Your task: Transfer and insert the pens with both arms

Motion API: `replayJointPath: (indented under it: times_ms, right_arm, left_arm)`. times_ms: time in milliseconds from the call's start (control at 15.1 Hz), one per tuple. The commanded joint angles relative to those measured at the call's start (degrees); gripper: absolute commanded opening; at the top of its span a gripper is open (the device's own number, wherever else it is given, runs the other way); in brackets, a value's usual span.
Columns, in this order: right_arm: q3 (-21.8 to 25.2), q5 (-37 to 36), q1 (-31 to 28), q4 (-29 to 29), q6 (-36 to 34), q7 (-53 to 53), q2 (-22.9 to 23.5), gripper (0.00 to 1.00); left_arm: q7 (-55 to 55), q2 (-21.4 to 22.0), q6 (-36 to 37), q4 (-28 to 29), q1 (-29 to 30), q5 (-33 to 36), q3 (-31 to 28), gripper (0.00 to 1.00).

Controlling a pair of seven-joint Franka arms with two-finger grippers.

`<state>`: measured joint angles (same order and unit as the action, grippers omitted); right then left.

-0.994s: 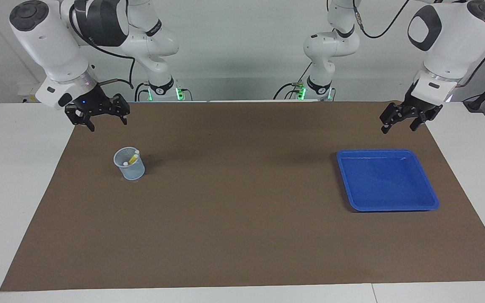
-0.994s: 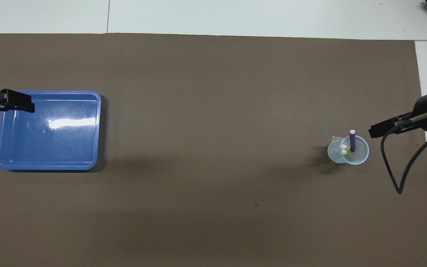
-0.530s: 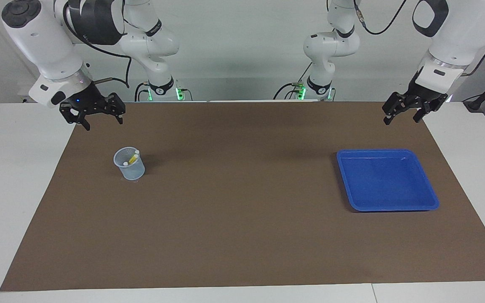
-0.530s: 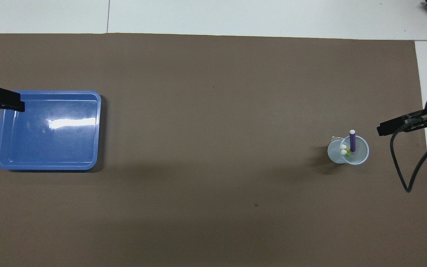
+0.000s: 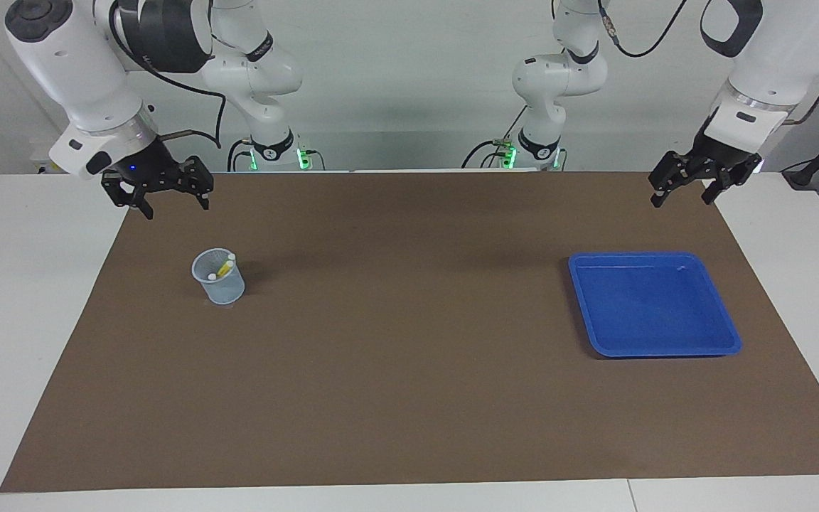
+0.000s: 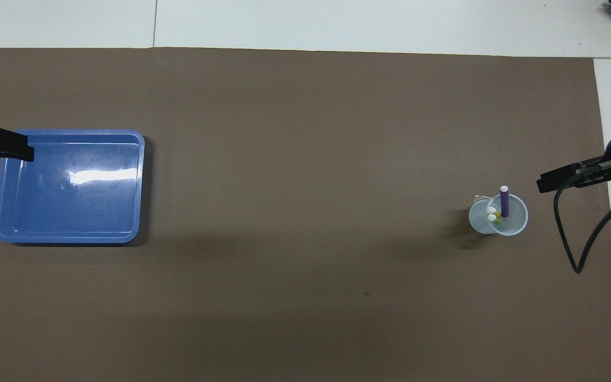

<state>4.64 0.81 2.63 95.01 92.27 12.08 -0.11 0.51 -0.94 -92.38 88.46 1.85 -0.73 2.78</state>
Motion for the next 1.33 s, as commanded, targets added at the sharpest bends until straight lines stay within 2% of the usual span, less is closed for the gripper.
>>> replayJointPath:
  times_ms: [0, 1259]
  right_arm:
    - [-0.5, -1.4, -0.3, -1.1, -1.2, -1.4, 0.5, 1.0]
    - [-0.7, -1.2, -0.3, -3.1, -3.7, -2.6, 0.1, 1.0]
  left_arm:
    - [-0.9, -0.5, 1.3, -0.9, -0.7, 1.3, -0.6, 1.0]
    - [-0.9, -0.3, 3.1, -0.7, -0.5, 1.2, -0.7, 1.0]
